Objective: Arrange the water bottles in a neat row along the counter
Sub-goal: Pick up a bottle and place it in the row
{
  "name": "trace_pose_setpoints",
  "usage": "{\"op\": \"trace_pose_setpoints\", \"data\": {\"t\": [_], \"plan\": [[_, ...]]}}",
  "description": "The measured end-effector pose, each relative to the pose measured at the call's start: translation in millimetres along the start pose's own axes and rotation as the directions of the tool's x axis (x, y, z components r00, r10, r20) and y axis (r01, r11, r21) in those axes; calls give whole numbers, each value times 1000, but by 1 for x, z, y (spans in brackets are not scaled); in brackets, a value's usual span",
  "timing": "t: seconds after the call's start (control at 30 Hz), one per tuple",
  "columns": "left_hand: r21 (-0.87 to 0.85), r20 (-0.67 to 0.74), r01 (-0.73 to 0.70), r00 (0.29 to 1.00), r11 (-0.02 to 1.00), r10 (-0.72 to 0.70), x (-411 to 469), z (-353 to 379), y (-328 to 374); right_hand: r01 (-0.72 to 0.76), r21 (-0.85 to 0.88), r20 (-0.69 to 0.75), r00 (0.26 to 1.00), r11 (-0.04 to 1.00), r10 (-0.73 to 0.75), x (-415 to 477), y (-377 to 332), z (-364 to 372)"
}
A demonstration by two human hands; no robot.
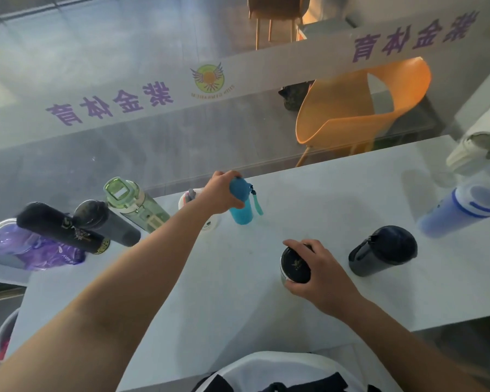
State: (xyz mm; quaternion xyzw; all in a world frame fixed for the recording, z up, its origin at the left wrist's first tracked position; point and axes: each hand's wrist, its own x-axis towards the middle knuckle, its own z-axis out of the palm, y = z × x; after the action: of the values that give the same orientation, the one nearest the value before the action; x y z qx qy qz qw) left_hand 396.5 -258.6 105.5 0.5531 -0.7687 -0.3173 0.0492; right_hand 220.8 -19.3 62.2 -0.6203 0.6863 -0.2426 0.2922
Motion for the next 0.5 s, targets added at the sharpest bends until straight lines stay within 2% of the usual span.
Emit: {"op": "trace_pose_setpoints", "data": {"t": [0.2, 0.5], "plan": [[-40, -18, -17, 1000, 999, 16, 6, 3, -6, -12, 23, -13, 1000, 1000, 12, -5, 0, 2], [-1, 10, -24, 1000, 1000, 24, 11, 5, -3, -22, 64, -31, 999, 998, 24, -12, 3, 2]]}}
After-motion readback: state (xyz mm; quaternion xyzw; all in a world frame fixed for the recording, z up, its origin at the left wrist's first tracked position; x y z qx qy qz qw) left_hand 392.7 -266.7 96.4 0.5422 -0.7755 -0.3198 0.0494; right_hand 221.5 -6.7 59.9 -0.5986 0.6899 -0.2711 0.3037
